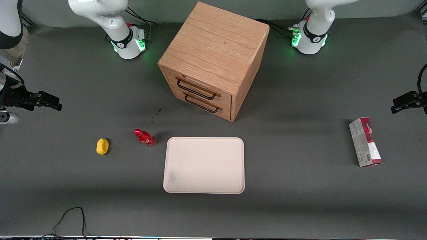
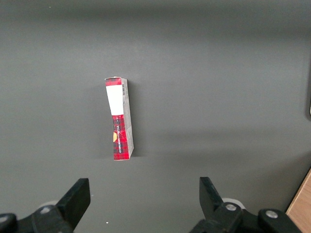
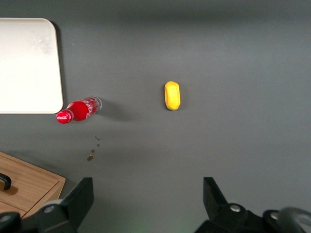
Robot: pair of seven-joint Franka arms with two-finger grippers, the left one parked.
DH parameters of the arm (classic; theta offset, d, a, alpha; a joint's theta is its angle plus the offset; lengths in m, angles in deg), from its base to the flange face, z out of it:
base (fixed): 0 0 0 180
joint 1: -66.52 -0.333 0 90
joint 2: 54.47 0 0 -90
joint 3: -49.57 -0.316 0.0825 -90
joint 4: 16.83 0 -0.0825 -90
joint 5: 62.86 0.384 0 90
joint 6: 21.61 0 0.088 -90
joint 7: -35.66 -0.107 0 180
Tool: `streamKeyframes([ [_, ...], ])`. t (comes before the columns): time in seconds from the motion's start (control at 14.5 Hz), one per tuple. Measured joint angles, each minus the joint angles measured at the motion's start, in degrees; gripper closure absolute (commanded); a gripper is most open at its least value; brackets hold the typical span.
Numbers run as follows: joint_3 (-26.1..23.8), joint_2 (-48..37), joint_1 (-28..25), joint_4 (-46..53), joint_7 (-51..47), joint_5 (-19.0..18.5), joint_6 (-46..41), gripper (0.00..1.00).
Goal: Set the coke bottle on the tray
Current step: 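Move the open right gripper toward the red Coca-Cola bottle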
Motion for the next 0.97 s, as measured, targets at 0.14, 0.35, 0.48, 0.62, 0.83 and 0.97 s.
streamKeyframes([
  [0.14,-2.11,0.12,-0.08,-0.02,-1.87,0.64,0.05,0.0],
  [0.35,-7.48,0.92,-0.35,-0.07,-7.52,0.71,1.35,0.0],
  [0.48,-11.08,1.89,-0.52,-0.08,-10.69,0.71,2.7,0.0],
  [0.62,-14.19,2.88,-0.61,-0.08,-13.74,0.71,3.92,0.0],
  [0.83,-16.63,3.81,-0.69,-0.1,-15.36,0.71,4.17,0.0],
  [0.97,-16.71,4.07,-0.66,-0.42,-15.36,0.7,4.18,0.0],
])
